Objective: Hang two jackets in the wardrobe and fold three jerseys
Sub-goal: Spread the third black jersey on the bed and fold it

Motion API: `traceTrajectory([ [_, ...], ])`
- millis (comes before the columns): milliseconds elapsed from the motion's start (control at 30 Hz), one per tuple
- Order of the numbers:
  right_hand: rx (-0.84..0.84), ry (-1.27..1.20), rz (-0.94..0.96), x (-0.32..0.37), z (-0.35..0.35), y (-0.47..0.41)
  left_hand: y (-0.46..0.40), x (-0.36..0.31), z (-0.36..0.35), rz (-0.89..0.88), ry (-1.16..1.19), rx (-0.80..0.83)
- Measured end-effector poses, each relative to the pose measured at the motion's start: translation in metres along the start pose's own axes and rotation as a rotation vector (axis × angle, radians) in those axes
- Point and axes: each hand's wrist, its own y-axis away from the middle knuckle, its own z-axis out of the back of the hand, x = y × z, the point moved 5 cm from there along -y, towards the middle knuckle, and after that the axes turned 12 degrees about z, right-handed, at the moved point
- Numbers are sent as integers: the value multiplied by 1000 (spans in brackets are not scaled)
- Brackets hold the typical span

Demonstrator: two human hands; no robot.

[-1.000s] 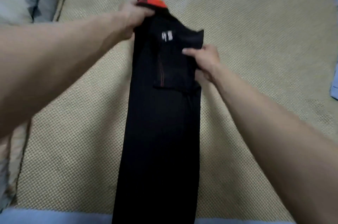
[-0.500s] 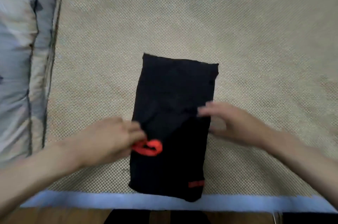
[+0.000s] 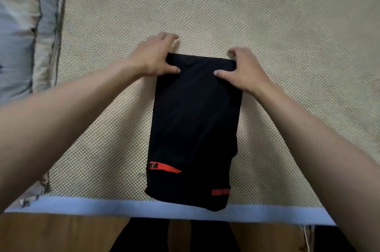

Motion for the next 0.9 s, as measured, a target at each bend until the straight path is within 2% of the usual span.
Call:
traceTrajectory([
  [67,95,92,-26,-1,3,-18,-19,-5,-1,2,60,100],
  [167,244,-85,-5,10,14,-21,-16,-14,10,-43,221,225],
  [267,186,-95,200,45,36,10,29,-25,41,-164,197,280],
  [333,175,-65,338,71,40,56,77,-27,47,-258,106,386],
  [400,233,-60,428,83,29,114,129,-23,28,-319,11,505],
  [467,383,-1,431,81,0,168,180,-16,-10,-389,-81,548],
  [500,510,15,391,76,-20,191,202,-13,-32,-433,-166,545],
  [567,768,-39,225,63,-56,226,234,-3,-73,-444,-364,573],
  [600,805,-80,160,58,-68,236,240,2,-89,-398,-411,595],
  [633,739,-120,133,56,-76,236,239,4,-96,-326,-397,594],
  [667,577,-144,127,56,-78,229,233,5,-97,-265,-313,533],
  [733,157,-121,169,59,-74,202,211,4,-94,-204,-99,283],
  [767,19,-61,198,59,-74,187,200,3,-94,-181,-50,170],
  [800,-24,16,209,56,-77,171,188,2,-95,-150,-32,100],
  [833,13,90,204,51,-83,153,177,-1,-97,-123,-38,80],
  [900,179,153,177,34,-91,120,153,-11,-100,-123,-91,98],
])
